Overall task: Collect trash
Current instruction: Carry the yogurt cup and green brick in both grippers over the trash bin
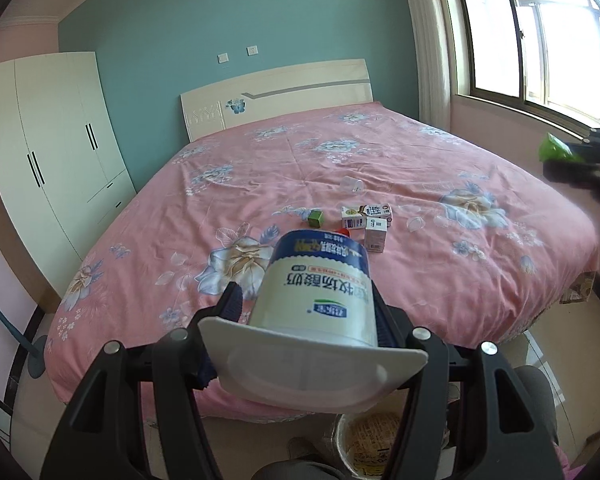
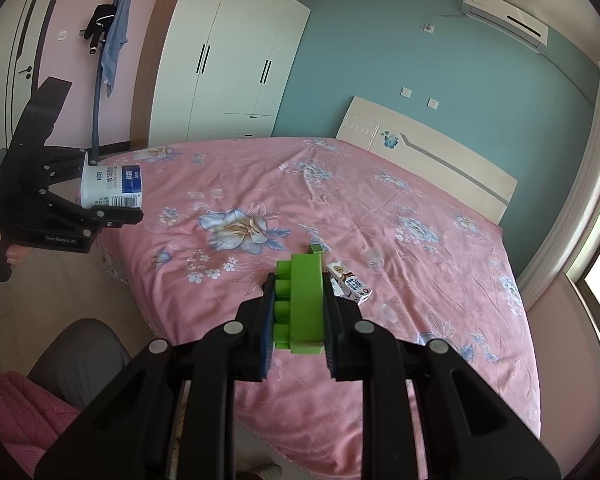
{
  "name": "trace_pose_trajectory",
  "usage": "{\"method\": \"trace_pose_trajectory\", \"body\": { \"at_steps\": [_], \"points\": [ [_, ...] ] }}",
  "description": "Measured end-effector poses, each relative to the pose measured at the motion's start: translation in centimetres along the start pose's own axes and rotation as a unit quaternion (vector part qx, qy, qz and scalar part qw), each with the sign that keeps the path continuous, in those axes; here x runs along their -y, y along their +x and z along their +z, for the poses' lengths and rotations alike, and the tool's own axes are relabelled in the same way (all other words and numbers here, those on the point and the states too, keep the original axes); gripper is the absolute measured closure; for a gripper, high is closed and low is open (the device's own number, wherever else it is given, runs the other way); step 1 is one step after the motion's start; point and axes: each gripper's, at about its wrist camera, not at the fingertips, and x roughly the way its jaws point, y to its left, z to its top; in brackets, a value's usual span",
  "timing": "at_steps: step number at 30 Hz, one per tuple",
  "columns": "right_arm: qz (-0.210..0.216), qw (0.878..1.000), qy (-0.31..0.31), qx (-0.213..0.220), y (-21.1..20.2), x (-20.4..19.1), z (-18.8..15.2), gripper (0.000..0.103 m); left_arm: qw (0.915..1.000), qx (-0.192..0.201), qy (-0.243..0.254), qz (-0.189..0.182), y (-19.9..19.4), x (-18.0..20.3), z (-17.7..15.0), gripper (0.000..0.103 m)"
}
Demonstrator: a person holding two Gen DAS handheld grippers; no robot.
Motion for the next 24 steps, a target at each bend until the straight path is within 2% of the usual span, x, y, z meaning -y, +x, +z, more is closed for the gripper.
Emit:
{"method": "trace_pose_trajectory", "body": {
  "at_steps": [6,11,18,24],
  "points": [
    [0.033,0.999,0.011,-0.036,1.7,-2.4,-4.0,0.081,0.998,-0.06,0.003,-0.017,2.3,0.2,-4.6,0.04],
    [0.068,0.993,0.036,-0.09,5.1,-4.0,-8.4,0.081,0.9913,-0.124,-0.002,-0.045,5.9,1.9,-9.2,0.04],
    [0.115,0.974,0.078,-0.181,11.5,-6.6,-15.4,0.081,0.9745,-0.209,-0.009,-0.08,11.4,5.0,-14.7,0.04],
    [0.162,0.948,0.108,-0.252,16.7,-9.6,-21.3,0.081,0.9549,-0.281,-0.017,-0.094,15.6,7.2,-18.9,0.04]
  ]
}}
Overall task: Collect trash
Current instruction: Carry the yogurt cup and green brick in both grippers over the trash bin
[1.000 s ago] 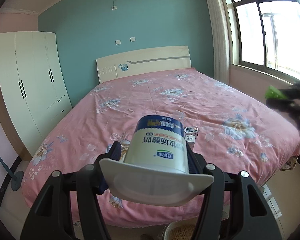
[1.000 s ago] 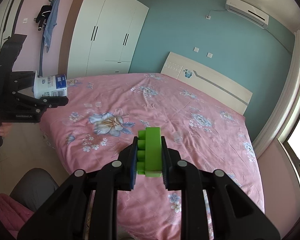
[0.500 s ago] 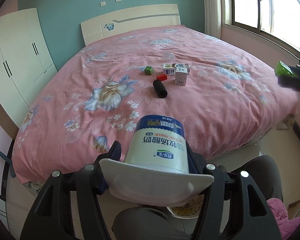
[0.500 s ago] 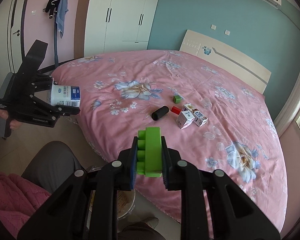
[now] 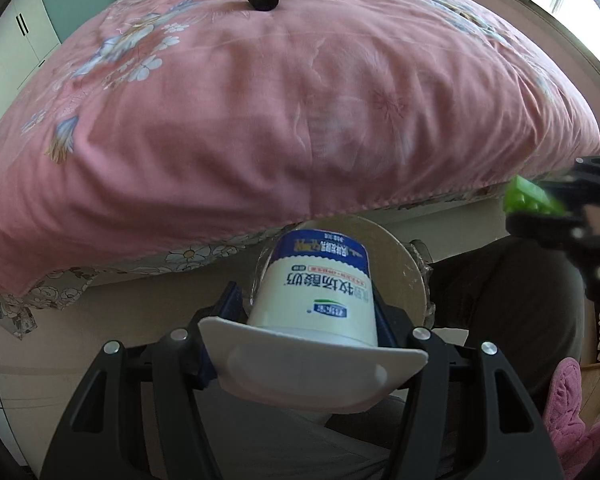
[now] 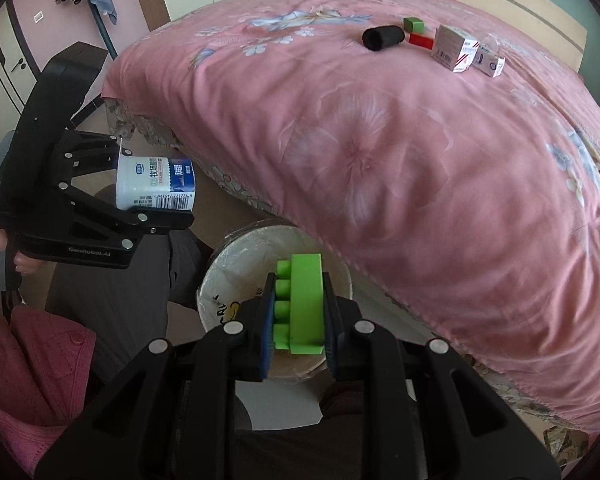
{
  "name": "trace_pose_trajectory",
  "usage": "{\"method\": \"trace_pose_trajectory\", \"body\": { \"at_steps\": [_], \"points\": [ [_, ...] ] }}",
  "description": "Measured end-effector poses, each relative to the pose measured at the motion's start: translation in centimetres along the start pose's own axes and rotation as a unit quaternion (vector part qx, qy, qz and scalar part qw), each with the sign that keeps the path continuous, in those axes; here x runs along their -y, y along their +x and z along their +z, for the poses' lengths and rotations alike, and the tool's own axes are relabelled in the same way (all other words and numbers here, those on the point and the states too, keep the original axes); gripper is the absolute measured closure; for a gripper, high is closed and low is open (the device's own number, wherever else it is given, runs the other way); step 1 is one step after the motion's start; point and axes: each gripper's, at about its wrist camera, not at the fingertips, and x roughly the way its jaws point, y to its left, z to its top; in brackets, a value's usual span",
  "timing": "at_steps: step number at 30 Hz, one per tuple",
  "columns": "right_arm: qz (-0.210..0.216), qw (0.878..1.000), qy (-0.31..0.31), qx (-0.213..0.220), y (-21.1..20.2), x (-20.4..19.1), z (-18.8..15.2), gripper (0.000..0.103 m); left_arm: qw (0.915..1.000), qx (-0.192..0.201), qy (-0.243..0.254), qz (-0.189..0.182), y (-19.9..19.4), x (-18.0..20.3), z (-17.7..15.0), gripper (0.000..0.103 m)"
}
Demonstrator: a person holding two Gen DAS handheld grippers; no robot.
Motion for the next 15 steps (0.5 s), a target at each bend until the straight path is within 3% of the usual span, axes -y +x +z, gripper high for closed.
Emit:
{"method": "trace_pose_trajectory", "body": {
  "at_steps": [9,15],
  "points": [
    [0.053,0.995,0.038,-0.081,8.8,-0.6,-2.4,0.081,0.9968,-0.072,-0.034,-0.006,7.0,0.2,-1.2,0.04],
    [0.066,0.986,0.068,-0.135,13.8,-0.9,-2.9,0.081,0.9909,-0.122,-0.057,-0.006,11.8,-0.2,-1.2,0.04]
  ]
}}
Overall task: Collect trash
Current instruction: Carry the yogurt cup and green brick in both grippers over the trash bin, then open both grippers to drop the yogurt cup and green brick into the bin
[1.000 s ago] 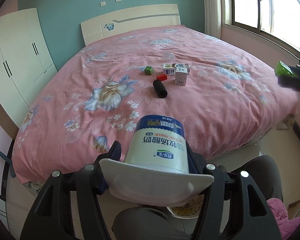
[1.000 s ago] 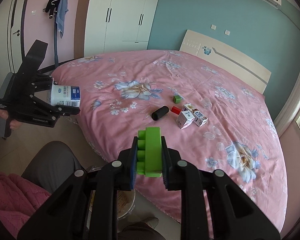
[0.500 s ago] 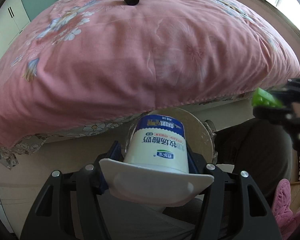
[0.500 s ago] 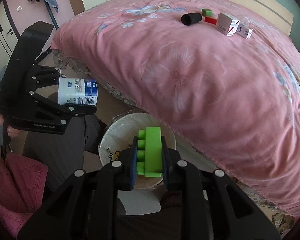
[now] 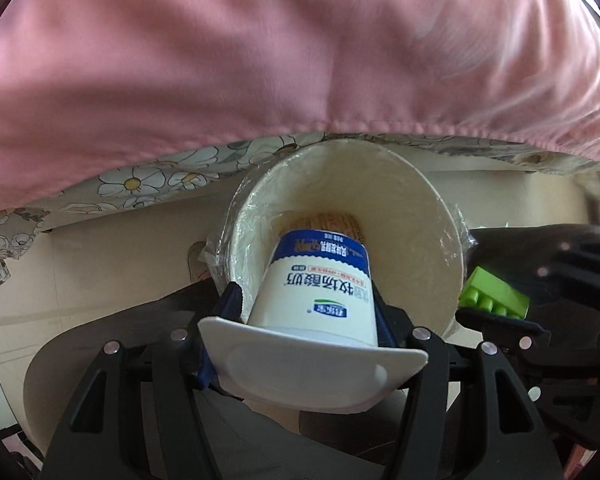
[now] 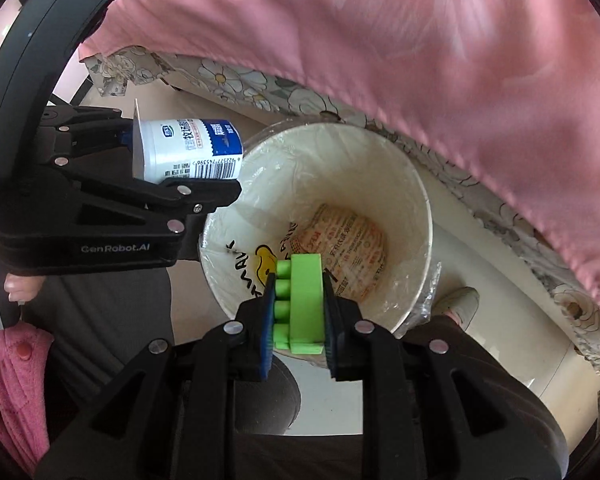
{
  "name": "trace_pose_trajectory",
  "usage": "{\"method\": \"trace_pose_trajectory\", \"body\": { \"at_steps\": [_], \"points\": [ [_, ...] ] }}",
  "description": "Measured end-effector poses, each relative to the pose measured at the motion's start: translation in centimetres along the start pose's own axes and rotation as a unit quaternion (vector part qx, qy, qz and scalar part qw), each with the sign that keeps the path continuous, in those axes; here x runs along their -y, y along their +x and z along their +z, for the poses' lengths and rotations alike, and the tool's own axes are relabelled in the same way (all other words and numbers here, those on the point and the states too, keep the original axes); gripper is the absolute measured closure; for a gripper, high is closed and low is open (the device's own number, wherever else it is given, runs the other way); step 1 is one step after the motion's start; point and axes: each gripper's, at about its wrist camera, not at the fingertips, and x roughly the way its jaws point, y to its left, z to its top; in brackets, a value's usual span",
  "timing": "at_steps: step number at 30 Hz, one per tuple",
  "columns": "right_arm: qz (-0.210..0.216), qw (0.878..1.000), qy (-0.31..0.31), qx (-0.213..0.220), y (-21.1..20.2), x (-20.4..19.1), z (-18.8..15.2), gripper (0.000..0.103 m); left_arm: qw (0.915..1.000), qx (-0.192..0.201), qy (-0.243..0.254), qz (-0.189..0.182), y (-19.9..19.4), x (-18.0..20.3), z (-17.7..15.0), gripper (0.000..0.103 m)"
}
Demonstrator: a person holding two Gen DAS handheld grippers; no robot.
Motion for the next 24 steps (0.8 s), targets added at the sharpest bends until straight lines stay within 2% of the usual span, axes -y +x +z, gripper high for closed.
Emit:
{"method": "trace_pose_trajectory", "body": {
  "at_steps": [6,11,24],
  "points": [
    [0.028,0.996,0.076,-0.046,4.5,1.5,0.4,0.081,0.9982,-0.055,-0.019,-0.012,4.7,-0.4,0.8,0.04],
    [0.033,0.989,0.114,-0.082,7.7,2.8,0.1,0.081,0.9962,-0.082,-0.026,-0.007,7.6,-0.3,0.9,0.04],
    [0.018,0.984,0.138,-0.111,12.4,3.5,-0.2,0.081,0.9923,-0.119,-0.03,-0.02,12.4,0.1,2.0,0.04]
  ]
}}
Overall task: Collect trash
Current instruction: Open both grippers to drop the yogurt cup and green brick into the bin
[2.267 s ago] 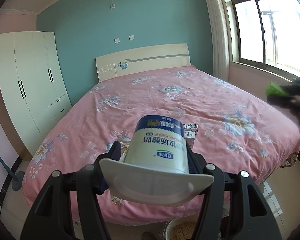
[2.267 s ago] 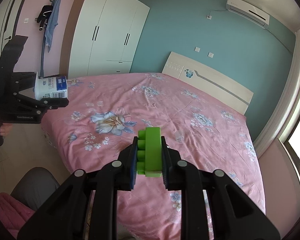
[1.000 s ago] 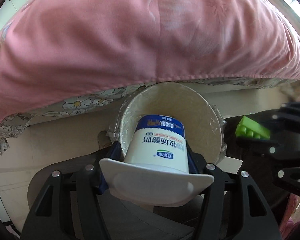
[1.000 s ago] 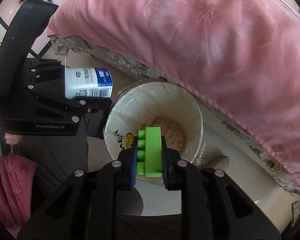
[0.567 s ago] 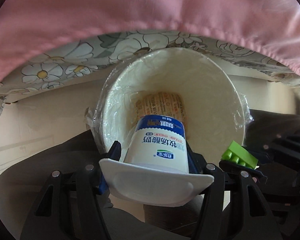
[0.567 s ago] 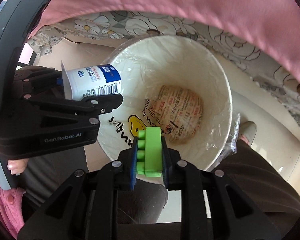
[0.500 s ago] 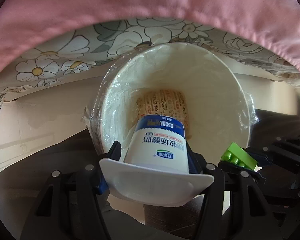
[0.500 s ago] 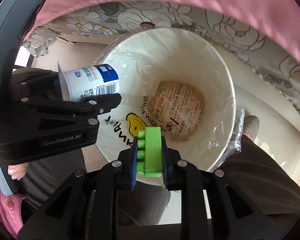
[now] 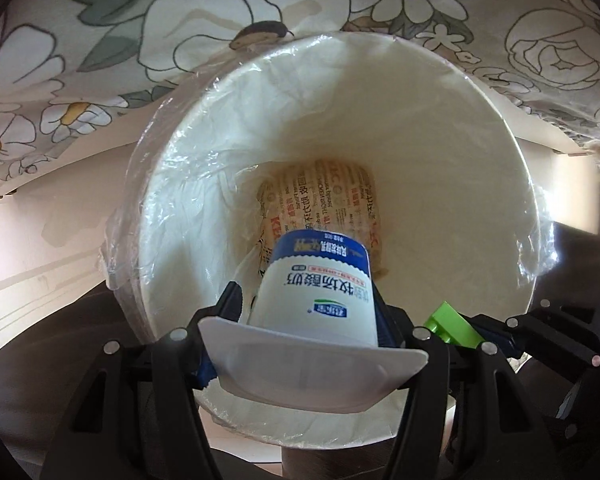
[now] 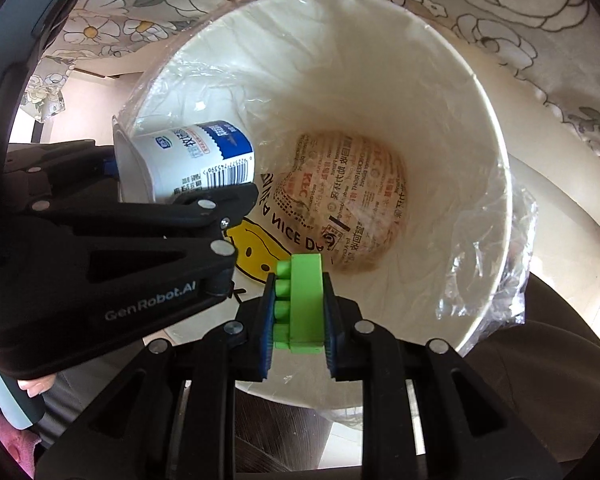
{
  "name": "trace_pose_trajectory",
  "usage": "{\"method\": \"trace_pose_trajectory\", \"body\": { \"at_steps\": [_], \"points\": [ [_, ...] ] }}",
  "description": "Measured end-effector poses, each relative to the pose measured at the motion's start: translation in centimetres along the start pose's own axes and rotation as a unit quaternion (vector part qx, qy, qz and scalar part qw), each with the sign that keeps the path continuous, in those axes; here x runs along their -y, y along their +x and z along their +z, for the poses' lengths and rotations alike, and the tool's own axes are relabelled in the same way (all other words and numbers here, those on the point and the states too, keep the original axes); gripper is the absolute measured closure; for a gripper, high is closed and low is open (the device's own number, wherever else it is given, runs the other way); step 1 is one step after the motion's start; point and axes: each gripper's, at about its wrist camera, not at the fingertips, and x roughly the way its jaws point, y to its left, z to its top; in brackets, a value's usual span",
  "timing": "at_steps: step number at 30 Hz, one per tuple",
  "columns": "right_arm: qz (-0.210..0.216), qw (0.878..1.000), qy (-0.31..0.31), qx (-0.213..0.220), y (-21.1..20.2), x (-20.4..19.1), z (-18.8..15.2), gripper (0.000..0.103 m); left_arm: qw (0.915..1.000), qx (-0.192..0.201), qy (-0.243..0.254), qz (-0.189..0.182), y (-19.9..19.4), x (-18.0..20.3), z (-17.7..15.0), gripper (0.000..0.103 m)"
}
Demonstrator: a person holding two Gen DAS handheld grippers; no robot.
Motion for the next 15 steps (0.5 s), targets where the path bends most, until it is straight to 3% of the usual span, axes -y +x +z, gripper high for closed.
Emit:
{"method": "trace_pose_trajectory", "body": {
  "at_steps": [6,8,9,11,15],
  "points": [
    [-0.014,1.0,0.005,-0.003,1.1,0.2,0.4,0.08,0.9999,-0.01,-0.01,-0.006,0.5,0.1,0.5,0.038],
    [-0.017,1.0,0.003,-0.006,1.4,0.2,0.4,0.071,0.9999,-0.015,-0.008,-0.003,0.9,0.2,0.6,0.035],
    [-0.019,1.0,0.004,-0.003,1.3,0.1,0.3,0.061,0.9998,-0.016,-0.007,-0.001,1.3,0.3,0.6,0.033],
    [-0.022,1.0,0.005,0.005,0.6,0.0,0.2,0.054,0.9999,-0.014,-0.005,-0.001,1.2,0.5,0.5,0.031],
    [-0.015,1.0,0.01,0.006,0.3,0.1,0.2,0.054,0.9999,-0.012,-0.008,-0.001,1.2,0.4,0.5,0.028]
  ]
}}
